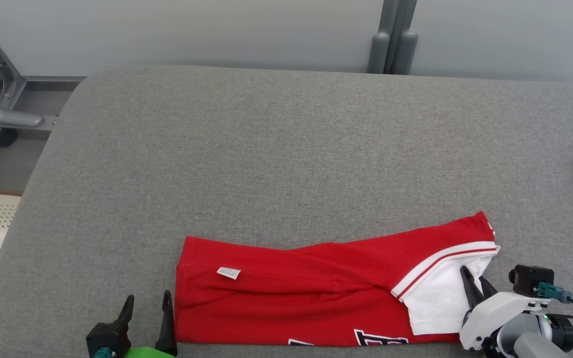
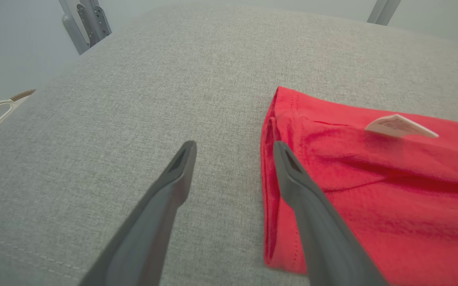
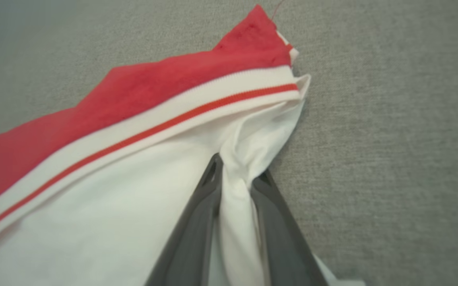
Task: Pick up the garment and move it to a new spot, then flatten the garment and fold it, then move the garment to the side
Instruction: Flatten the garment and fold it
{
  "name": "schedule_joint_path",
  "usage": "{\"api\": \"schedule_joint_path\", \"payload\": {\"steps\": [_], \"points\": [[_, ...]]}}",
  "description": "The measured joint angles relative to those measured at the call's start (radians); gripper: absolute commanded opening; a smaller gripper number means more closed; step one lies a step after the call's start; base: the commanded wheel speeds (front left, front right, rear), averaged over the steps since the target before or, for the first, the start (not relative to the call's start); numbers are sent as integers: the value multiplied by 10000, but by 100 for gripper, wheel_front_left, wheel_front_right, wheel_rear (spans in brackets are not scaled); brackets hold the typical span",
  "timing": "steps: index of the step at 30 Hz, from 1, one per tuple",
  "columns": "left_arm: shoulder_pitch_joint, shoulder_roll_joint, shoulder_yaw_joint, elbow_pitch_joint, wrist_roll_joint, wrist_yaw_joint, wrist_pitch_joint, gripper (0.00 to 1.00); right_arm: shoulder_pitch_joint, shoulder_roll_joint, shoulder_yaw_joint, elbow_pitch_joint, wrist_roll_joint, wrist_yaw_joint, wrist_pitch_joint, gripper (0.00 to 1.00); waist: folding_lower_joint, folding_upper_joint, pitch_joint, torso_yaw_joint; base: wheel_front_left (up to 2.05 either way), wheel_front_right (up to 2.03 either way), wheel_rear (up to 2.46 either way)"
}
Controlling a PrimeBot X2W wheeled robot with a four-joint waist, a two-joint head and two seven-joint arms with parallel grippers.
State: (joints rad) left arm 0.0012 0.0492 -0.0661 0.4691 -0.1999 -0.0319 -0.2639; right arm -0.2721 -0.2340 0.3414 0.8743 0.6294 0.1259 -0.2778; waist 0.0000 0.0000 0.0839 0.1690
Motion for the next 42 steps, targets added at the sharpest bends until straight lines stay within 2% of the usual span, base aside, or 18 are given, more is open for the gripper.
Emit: {"api": "schedule_joint_path", "payload": {"steps": [4,8,17,23,28,34,42], "points": [[1,0,-44,-67,13,-23,0,100,-61,-94,96,15,370,63,36,0,0,0,-78,-20,0,0,0],[-1,2,-148,-178,13,-84,0,100,-107,-334,-447,-119,311,75,123,0,0,0,-153,-46,0,0,0],[-80,4,-546,-460,-19,-134,0,100,-106,-769,-2393,-113,-709,59,138,0,0,1,-270,-195,0,0,0],[-80,2,-779,-464,-199,-117,0,100,-46,-719,-2832,-685,-1475,58,138,0,0,1,-303,-473,0,0,0],[-77,2,-899,-439,-280,-98,0,100,8,-510,-2019,-1923,-1743,54,138,0,0,0,-348,-773,0,0,0],[-77,2,-1024,-391,-370,-88,0,100,311,-290,54,-3488,-1618,50,176,0,0,1,-486,-1047,0,0,0],[-70,0,-1344,-263,-487,-92,0,100,383,-33,2362,-4832,-1039,48,773,0,0,1,-638,-794,0,0,0]]}}
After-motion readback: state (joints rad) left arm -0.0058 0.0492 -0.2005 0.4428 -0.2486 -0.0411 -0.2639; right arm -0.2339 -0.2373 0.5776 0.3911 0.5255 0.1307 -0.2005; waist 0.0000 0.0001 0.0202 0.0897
